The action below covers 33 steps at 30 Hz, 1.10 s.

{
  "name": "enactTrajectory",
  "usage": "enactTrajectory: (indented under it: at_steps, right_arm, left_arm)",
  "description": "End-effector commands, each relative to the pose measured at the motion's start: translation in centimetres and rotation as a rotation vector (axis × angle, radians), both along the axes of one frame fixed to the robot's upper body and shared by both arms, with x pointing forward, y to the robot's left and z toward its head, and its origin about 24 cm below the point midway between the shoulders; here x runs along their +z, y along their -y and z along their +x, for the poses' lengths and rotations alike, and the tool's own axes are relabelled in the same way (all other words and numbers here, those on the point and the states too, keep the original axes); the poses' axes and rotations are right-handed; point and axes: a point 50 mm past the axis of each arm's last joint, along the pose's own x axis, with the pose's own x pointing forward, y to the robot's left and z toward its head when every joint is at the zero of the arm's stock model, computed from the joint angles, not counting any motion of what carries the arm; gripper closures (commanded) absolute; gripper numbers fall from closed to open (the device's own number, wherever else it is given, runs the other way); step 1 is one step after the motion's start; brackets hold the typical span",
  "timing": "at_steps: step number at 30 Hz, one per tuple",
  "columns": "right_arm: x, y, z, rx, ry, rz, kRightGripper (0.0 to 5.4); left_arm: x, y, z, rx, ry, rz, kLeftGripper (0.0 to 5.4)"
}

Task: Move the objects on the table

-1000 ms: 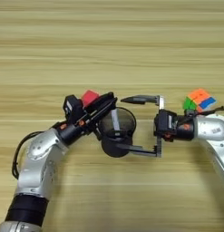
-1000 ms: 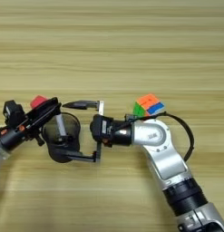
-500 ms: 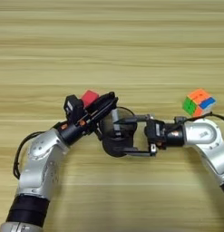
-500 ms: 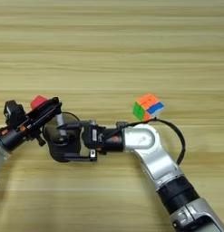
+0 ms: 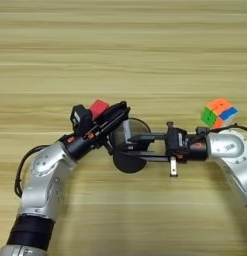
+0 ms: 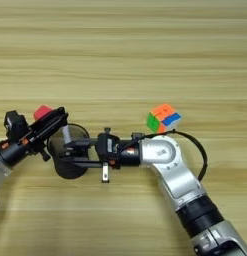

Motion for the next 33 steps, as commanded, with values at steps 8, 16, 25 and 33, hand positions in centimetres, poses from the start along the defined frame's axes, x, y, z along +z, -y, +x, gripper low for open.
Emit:
enactTrajectory:
  at_steps: [8, 16, 25, 33]
  right_arm:
    - [0.6, 0.5, 0.2, -0.004, 0.006, 0.001, 4.62]
    - [0.5, 0.5, 0.2, -0.008, 0.005, -0.001, 4.62]
    - [1.4, 0.6, 0.3, -0.009, 0.020, 0.030, 4.62]
    - [3.9, 0.9, 0.7, -0.040, 0.055, 0.129, 4.62]
  left_arm:
    - [-0.6, -0.1, -0.3, -0.001, -0.027, 0.028, 4.75]
    - [-0.6, 0.0, -0.4, -0.002, -0.025, 0.027, 4.75]
    - [0.8, -0.4, -0.3, -0.001, 0.021, -0.019, 4.75]
    - [3.3, 0.0, -0.9, -0.031, 0.103, -0.077, 4.78]
